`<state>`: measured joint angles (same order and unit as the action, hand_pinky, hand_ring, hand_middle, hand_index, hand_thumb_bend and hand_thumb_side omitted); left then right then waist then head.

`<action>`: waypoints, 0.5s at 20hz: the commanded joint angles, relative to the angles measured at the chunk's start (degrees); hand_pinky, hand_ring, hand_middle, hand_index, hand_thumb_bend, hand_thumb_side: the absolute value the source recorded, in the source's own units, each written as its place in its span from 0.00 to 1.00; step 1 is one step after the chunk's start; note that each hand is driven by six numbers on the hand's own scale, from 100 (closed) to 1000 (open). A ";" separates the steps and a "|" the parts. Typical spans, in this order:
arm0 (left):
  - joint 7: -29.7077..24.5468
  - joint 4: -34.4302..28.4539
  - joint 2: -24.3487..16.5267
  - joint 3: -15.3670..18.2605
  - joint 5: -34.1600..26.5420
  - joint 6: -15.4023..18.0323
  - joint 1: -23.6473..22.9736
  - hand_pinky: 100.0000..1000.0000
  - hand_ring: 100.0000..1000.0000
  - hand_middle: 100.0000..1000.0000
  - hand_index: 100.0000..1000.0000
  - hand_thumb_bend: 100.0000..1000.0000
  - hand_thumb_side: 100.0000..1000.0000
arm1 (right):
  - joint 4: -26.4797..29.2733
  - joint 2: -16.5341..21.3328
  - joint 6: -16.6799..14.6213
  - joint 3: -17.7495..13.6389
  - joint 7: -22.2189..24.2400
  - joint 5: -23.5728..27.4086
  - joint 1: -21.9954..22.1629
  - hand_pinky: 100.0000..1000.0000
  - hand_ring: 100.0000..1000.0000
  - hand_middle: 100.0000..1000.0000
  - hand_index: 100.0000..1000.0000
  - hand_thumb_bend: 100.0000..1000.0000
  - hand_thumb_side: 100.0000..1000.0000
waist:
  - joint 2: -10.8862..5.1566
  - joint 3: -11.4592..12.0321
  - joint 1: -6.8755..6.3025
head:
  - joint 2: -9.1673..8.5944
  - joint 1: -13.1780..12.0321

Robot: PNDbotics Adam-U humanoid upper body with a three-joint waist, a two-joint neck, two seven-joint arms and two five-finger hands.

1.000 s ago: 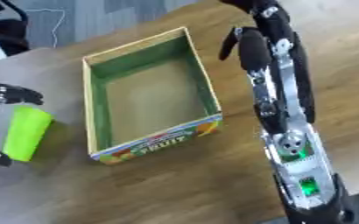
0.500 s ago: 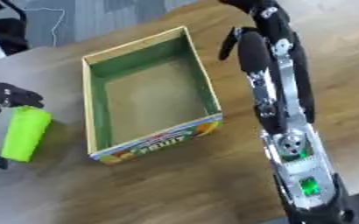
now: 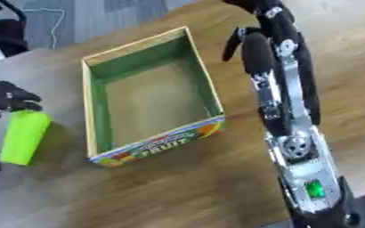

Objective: Pick up objects on the table and place them in the box.

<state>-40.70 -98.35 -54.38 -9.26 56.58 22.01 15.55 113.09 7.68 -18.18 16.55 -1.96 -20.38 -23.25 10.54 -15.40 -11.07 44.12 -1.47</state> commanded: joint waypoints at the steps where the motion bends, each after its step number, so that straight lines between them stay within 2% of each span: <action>1: -4.63 -0.48 -1.94 0.42 1.31 4.79 -0.02 1.00 1.00 1.00 1.00 1.00 0.41 | 0.81 0.10 0.00 -0.11 -0.04 -0.19 -1.00 0.27 0.81 0.77 0.93 0.25 1.00 | -0.58 0.11 0.51 | 0.00 -0.01; 10: -4.21 0.66 -0.37 0.85 3.25 3.95 -1.39 1.00 1.00 1.00 1.00 1.00 0.45 | 0.87 0.03 0.04 -0.39 -0.21 -0.35 -1.18 0.27 0.82 0.77 0.93 0.27 1.00 | -0.25 0.27 1.09 | 0.00 -0.02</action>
<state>-40.74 -97.51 -53.69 -9.25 59.31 21.97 13.99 113.10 7.67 -18.17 16.40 -1.98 -20.64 -23.52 10.93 -15.31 -10.38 44.12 -1.49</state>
